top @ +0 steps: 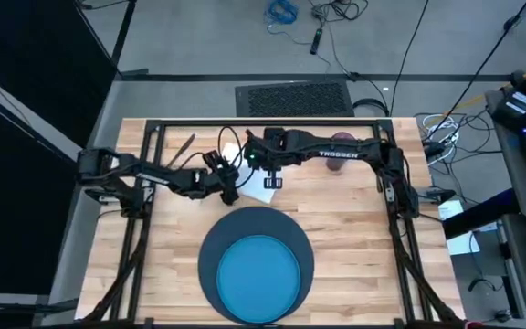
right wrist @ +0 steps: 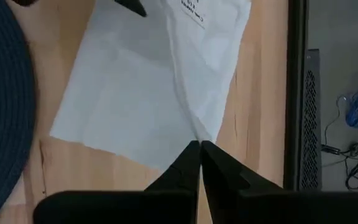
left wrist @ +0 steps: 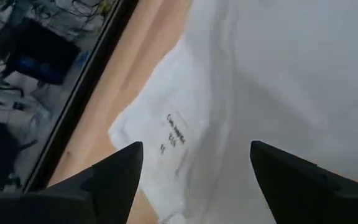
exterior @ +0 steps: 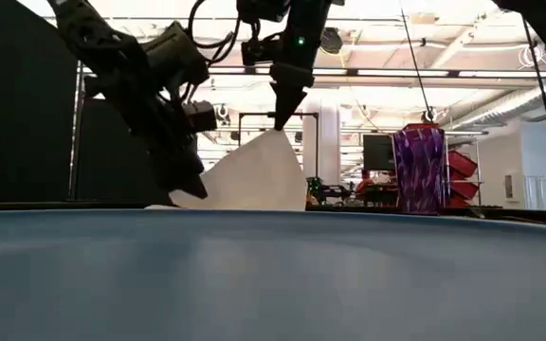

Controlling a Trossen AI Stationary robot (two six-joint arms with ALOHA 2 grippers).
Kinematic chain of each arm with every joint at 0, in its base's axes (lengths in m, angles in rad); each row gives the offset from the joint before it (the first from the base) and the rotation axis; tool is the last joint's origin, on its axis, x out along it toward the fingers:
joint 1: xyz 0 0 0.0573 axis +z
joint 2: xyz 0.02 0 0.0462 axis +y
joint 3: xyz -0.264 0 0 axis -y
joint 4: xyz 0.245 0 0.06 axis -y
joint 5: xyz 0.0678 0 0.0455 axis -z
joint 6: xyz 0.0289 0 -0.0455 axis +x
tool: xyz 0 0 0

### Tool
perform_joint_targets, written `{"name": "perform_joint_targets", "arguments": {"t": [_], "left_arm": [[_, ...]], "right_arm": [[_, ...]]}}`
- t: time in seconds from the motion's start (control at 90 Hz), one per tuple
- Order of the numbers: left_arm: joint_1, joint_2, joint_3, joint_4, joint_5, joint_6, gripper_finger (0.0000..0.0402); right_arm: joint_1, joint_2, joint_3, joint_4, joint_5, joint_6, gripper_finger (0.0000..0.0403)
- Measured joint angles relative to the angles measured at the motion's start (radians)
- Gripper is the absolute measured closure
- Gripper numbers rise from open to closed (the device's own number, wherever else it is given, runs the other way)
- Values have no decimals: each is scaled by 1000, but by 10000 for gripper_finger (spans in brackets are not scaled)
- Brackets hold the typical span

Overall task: Set table place
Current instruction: Fold the white napkin

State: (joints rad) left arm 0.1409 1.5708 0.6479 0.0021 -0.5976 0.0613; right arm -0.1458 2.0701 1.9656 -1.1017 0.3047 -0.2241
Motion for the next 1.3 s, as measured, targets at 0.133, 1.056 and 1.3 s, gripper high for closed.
{"name": "perform_joint_targets", "arguments": {"t": [0.133,1.056,1.3], "left_arm": [[22,29,0,1,9,5,120],[-28,-122,99,-22,-153,310,401],[-55,-447,114,-64,-131,345,401]], "right_arm": [[4,0,0,-2,-25,7,403],[-65,-60,0,-54,57,49,403],[-125,-222,1,-29,-40,86,403]]}}
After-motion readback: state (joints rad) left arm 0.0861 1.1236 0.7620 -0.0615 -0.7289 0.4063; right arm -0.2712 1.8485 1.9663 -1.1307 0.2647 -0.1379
